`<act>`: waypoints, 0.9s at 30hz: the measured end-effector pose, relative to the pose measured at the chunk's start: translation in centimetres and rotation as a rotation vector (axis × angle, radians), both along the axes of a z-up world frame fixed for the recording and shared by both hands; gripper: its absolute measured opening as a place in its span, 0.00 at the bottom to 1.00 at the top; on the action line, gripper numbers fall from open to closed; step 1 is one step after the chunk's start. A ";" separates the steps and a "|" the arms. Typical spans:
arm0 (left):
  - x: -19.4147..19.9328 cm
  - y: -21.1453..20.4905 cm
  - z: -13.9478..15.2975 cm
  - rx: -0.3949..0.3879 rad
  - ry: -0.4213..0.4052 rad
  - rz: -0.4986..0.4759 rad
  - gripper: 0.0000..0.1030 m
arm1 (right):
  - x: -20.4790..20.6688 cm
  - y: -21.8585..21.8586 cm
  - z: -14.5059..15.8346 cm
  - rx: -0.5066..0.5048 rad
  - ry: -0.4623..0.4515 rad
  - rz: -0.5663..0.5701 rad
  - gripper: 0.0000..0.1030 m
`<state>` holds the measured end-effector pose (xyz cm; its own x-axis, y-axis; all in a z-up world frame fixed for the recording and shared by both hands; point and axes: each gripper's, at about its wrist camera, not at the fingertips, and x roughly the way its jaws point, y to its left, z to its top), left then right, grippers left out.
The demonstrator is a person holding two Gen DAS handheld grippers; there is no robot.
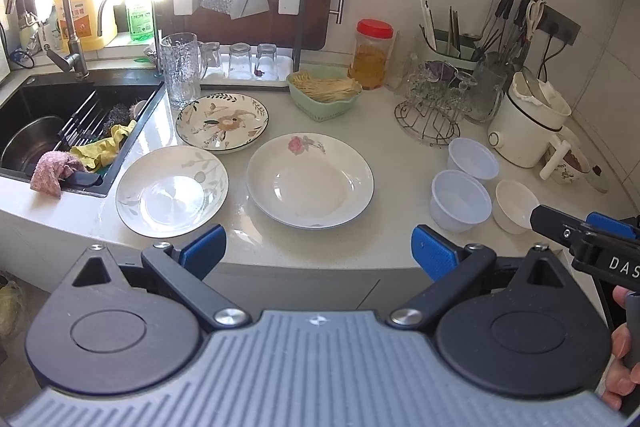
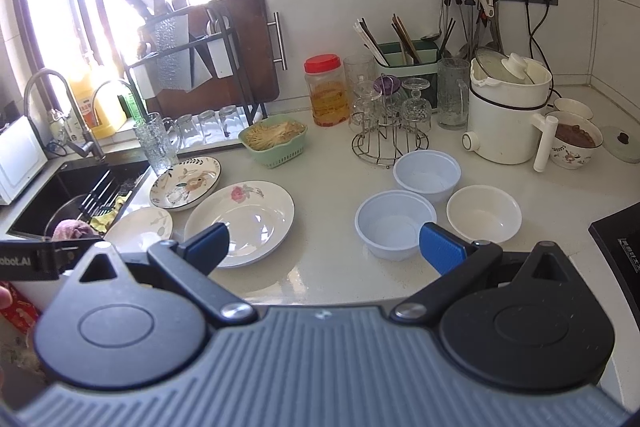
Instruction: Organize plates and bowls
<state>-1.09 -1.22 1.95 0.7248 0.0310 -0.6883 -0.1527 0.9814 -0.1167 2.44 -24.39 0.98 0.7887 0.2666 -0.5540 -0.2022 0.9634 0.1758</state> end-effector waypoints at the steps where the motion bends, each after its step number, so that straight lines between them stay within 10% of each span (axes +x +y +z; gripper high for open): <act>1: 0.0 0.0 0.0 -0.001 0.000 0.000 0.98 | 0.0 0.0 0.0 -0.001 0.002 0.001 1.00; 27: 0.0 -0.4 -0.7 -0.003 0.008 -0.003 0.98 | -0.8 -0.6 -0.7 0.016 0.005 0.003 1.00</act>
<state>-1.09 -1.67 1.26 0.7192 0.0265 -0.6943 -0.1507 0.9814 -0.1187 1.59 -24.96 0.33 0.7853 0.2775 -0.5535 -0.2040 0.9600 0.1918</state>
